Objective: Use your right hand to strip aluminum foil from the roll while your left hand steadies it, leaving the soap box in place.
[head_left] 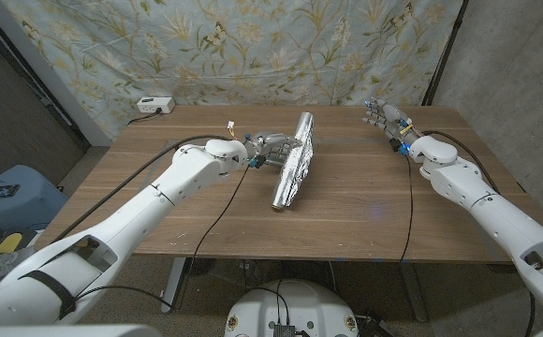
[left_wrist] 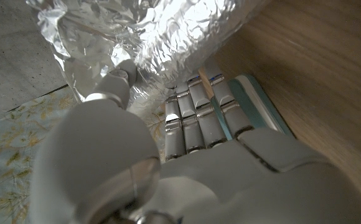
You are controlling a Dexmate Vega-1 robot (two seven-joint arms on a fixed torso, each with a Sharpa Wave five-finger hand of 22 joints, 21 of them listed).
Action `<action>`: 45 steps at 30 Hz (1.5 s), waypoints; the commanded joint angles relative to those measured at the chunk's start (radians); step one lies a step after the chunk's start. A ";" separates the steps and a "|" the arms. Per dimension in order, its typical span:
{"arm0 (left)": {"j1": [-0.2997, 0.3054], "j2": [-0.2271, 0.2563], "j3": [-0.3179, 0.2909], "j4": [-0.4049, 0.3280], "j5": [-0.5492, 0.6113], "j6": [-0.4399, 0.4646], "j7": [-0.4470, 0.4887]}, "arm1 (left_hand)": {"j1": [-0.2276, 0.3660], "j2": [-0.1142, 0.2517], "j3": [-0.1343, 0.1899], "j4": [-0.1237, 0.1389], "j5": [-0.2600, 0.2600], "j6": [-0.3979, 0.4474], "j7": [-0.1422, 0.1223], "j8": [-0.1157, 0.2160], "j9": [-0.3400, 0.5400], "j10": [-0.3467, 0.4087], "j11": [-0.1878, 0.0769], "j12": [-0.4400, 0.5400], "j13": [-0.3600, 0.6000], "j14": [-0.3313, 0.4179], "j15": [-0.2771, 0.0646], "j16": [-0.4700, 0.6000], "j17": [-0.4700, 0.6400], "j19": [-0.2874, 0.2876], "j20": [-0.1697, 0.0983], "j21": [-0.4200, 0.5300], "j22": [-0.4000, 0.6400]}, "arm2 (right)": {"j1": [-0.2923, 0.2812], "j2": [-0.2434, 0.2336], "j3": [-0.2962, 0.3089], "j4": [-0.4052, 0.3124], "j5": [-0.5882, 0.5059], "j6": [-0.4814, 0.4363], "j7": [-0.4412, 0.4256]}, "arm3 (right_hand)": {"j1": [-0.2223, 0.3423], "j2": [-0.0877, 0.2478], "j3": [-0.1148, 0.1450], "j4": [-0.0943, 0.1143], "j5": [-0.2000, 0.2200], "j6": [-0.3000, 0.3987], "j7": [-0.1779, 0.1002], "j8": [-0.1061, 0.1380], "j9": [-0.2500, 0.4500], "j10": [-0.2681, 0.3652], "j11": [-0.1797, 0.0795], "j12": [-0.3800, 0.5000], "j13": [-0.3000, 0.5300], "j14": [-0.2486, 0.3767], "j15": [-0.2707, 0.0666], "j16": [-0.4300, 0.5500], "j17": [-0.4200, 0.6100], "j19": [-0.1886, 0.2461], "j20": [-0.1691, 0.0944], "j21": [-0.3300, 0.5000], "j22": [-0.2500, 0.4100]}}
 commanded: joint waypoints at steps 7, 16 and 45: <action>0.007 -0.035 -0.054 0.091 -0.192 -0.014 -0.015 | 0.045 0.054 0.015 0.017 0.008 0.042 -0.002 0.019 0.010 0.008 -0.014 0.043 0.126 0.046 -0.046 0.007 0.013 -0.010 0.001 0.005 0.002 | 0.001 -0.007 -0.010 -0.014 -0.008 -0.025 0.003 | -0.007 0.001 0.002 -0.007 -0.001 0.002 0.005 0.002 0.005 -0.003 0.004 0.002 0.002 0.004 0.006 0.006 0.004 0.005 0.006 0.001 0.006; 0.011 -0.057 -0.073 0.142 -0.290 -0.019 -0.051 | 0.048 0.057 0.012 0.018 0.008 0.041 -0.004 0.019 0.016 0.007 -0.019 0.043 0.124 0.043 -0.048 0.008 0.022 -0.015 0.001 0.008 0.002 | -0.009 -0.016 -0.013 -0.036 -0.004 -0.051 -0.002 | -0.008 0.002 0.002 -0.008 -0.002 0.001 0.006 0.001 0.005 -0.004 0.004 0.002 0.002 0.003 0.005 0.007 0.005 0.005 0.007 0.001 0.006; -0.001 -0.134 -0.106 0.282 -0.472 -0.035 -0.110 | 0.052 0.060 0.010 0.020 0.012 0.038 -0.010 0.022 0.035 -0.005 -0.030 0.039 0.121 0.036 -0.049 -0.002 0.037 -0.032 -0.003 0.015 0.002 | -0.009 -0.041 -0.025 -0.064 -0.014 -0.099 0.005 | -0.009 0.003 0.003 -0.009 -0.002 0.001 0.006 0.002 0.005 -0.005 0.004 0.002 0.002 0.002 0.005 0.007 0.005 0.005 0.007 0.001 0.006</action>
